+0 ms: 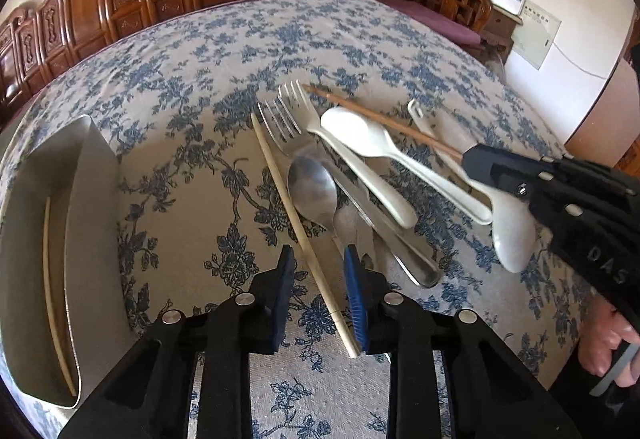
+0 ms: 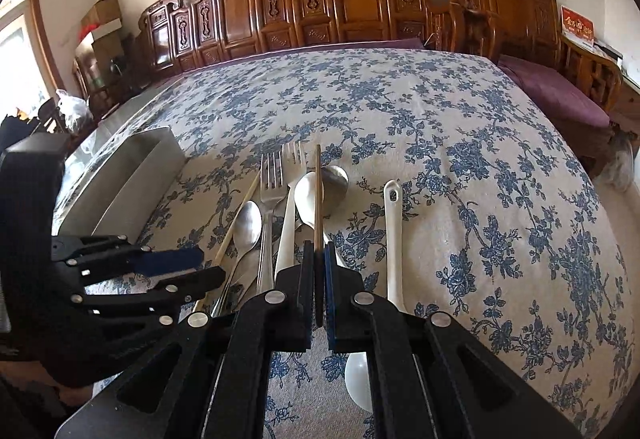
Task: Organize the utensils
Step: 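Grasp a wooden chopstick with the left gripper while the right gripper holds its chopstick, then drop the chopstick into the grey tray with the left gripper while the right carries its chopstick toward the tray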
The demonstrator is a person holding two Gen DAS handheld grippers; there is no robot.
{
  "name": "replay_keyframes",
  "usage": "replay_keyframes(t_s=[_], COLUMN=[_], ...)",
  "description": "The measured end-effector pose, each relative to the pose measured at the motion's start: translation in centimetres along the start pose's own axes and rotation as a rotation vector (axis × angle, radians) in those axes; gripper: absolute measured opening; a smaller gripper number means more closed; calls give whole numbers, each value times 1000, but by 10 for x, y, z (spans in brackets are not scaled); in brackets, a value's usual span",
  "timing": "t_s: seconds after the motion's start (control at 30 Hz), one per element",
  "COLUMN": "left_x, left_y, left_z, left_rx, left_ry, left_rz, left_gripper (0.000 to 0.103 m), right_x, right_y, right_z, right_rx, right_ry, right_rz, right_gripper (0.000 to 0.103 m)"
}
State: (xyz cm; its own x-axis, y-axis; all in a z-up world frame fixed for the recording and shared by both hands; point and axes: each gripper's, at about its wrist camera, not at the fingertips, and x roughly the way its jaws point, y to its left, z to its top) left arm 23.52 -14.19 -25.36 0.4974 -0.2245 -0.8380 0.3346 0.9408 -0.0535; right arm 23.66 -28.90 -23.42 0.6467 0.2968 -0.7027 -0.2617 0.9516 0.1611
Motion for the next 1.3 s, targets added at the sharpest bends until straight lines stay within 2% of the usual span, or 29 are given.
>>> replay_keyframes(t_s=[0.13, 0.2, 0.37, 0.6, 0.9, 1.3], left_x=[3, 3, -1, -27, -61, -106], left_y=[3, 5, 13, 31, 46, 74], left_z=[-2, -2, -4, -5, -6, -10], left_rx=[-4, -11, -24, -47, -35, -80], left_ry=[4, 8, 13, -20, -55, -102], left_rz=[14, 18, 31, 33, 86, 124], left_gripper=[16, 7, 5, 4, 4, 4], right_x=[2, 1, -1, -8, -21, -36], right_y=[3, 3, 2, 3, 8, 24], right_z=[0, 0, 1, 4, 8, 11], right_rx=[-6, -5, -2, 7, -2, -37], right_ry=[1, -5, -9, -36, -91, -136], right_rz=[2, 0, -3, 1, 5, 34], right_gripper=[6, 6, 6, 6, 6, 6])
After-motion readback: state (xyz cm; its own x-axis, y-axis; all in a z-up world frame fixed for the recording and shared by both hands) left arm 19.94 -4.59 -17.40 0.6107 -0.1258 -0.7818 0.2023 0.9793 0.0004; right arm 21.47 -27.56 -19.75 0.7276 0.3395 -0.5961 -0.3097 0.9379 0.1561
